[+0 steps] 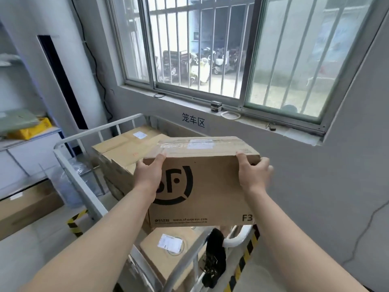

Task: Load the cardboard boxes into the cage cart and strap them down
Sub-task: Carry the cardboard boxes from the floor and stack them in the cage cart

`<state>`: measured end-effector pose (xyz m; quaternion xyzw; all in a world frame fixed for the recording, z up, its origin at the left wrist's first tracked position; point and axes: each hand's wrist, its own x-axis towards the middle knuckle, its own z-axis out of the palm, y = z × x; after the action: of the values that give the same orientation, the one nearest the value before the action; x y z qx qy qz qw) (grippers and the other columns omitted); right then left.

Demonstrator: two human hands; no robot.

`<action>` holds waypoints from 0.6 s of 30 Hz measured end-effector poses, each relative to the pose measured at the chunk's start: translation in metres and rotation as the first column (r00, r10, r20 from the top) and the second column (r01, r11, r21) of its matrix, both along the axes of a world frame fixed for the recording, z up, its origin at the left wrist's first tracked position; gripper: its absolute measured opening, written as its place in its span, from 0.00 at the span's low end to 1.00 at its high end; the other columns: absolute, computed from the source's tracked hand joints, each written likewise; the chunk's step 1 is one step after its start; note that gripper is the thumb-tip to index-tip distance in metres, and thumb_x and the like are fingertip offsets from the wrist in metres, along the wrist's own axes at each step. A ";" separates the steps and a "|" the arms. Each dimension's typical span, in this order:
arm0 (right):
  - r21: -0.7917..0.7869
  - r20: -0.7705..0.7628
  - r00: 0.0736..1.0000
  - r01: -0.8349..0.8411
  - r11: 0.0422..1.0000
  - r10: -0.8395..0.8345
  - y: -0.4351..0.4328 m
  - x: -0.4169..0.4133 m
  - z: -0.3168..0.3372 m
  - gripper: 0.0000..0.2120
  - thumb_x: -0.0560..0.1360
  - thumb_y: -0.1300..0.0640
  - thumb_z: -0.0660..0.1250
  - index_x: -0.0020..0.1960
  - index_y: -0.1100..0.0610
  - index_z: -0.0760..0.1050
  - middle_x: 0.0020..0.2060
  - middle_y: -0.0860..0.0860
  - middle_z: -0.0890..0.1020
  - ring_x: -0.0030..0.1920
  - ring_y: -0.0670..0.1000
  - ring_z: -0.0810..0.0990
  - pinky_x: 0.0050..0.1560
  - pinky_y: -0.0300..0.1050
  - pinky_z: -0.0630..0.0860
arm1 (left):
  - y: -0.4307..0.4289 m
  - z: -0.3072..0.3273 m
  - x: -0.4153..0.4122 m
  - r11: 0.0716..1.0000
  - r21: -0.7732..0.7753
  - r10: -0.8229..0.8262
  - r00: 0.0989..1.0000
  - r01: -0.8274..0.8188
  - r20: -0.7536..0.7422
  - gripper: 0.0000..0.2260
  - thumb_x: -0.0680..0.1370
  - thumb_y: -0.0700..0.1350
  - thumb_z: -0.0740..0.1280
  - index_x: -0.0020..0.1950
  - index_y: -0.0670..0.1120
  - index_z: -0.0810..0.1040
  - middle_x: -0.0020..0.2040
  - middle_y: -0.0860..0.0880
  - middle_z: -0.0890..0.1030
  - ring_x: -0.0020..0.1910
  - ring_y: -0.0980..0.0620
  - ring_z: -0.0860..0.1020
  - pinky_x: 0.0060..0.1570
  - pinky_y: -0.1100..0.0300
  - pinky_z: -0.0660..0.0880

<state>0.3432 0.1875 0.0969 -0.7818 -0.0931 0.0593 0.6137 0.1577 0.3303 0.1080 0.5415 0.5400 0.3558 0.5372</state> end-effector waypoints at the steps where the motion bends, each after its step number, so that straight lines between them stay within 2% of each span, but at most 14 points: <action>1: 0.003 0.002 1.000 -0.015 1.000 0.015 0.012 0.001 -0.002 0.28 0.71 0.37 0.67 0.60 0.56 0.68 0.56 0.53 0.67 0.60 0.57 0.70 0.54 0.47 0.66 | 0.011 -0.004 -0.001 1.000 -0.009 0.002 1.000 -0.002 0.007 0.37 0.72 0.64 0.66 0.75 0.47 0.60 0.66 0.44 0.73 0.64 0.40 0.71 0.59 0.43 0.72; 4: 0.006 -0.010 0.999 -0.053 0.999 0.053 0.043 0.002 -0.008 0.28 0.72 0.40 0.68 0.62 0.57 0.68 0.55 0.53 0.66 0.58 0.54 0.68 0.54 0.43 0.63 | 0.037 -0.015 -0.005 0.999 -0.042 0.018 1.000 -0.018 0.006 0.40 0.70 0.66 0.66 0.75 0.48 0.60 0.65 0.43 0.73 0.62 0.39 0.72 0.60 0.39 0.72; 6: -0.021 -0.004 0.998 -0.063 0.998 0.063 0.061 0.000 -0.016 0.30 0.71 0.38 0.67 0.63 0.57 0.68 0.56 0.53 0.67 0.61 0.56 0.68 0.61 0.47 0.64 | 0.054 -0.022 -0.007 0.998 -0.062 0.018 1.000 -0.018 0.005 0.42 0.67 0.67 0.67 0.75 0.49 0.60 0.65 0.43 0.74 0.61 0.39 0.73 0.59 0.38 0.73; 9: -0.065 -0.023 0.999 -0.046 0.997 0.045 0.085 -0.001 -0.029 0.30 0.71 0.35 0.65 0.62 0.57 0.68 0.57 0.54 0.68 0.62 0.58 0.69 0.63 0.50 0.66 | 0.083 -0.031 -0.006 0.994 -0.108 0.002 1.000 -0.001 0.010 0.48 0.61 0.69 0.68 0.75 0.50 0.60 0.65 0.44 0.74 0.61 0.40 0.74 0.58 0.38 0.74; 14: -0.111 -0.048 0.999 0.008 0.994 -0.014 0.121 0.002 -0.048 0.24 0.75 0.37 0.61 0.56 0.56 0.68 0.58 0.55 0.69 0.61 0.59 0.71 0.58 0.50 0.67 | 0.136 -0.053 0.006 0.990 -0.133 -0.058 0.998 0.054 -0.029 0.43 0.70 0.67 0.68 0.78 0.51 0.55 0.73 0.45 0.67 0.68 0.39 0.68 0.61 0.45 0.70; 16: -0.119 -0.060 0.997 0.043 0.992 -0.051 0.136 0.001 -0.057 0.21 0.76 0.38 0.61 0.53 0.55 0.66 0.56 0.54 0.68 0.61 0.59 0.71 0.56 0.49 0.66 | 0.162 -0.064 0.014 0.985 -0.142 -0.112 0.992 0.103 -0.054 0.44 0.71 0.68 0.67 0.79 0.49 0.53 0.76 0.45 0.62 0.72 0.39 0.64 0.66 0.43 0.66; 18: -0.143 -0.068 0.992 0.100 0.985 -0.110 0.152 -0.002 -0.066 0.20 0.76 0.38 0.61 0.53 0.55 0.66 0.57 0.55 0.69 0.61 0.60 0.70 0.57 0.50 0.67 | 0.189 -0.074 0.019 0.972 -0.159 -0.187 0.980 0.174 -0.064 0.44 0.71 0.68 0.66 0.79 0.48 0.54 0.76 0.45 0.62 0.73 0.39 0.63 0.69 0.41 0.65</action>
<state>0.3411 0.3395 0.0307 -0.8237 -0.0242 0.0626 0.5630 0.1772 0.5190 0.0340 0.5593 0.5349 0.2415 0.5855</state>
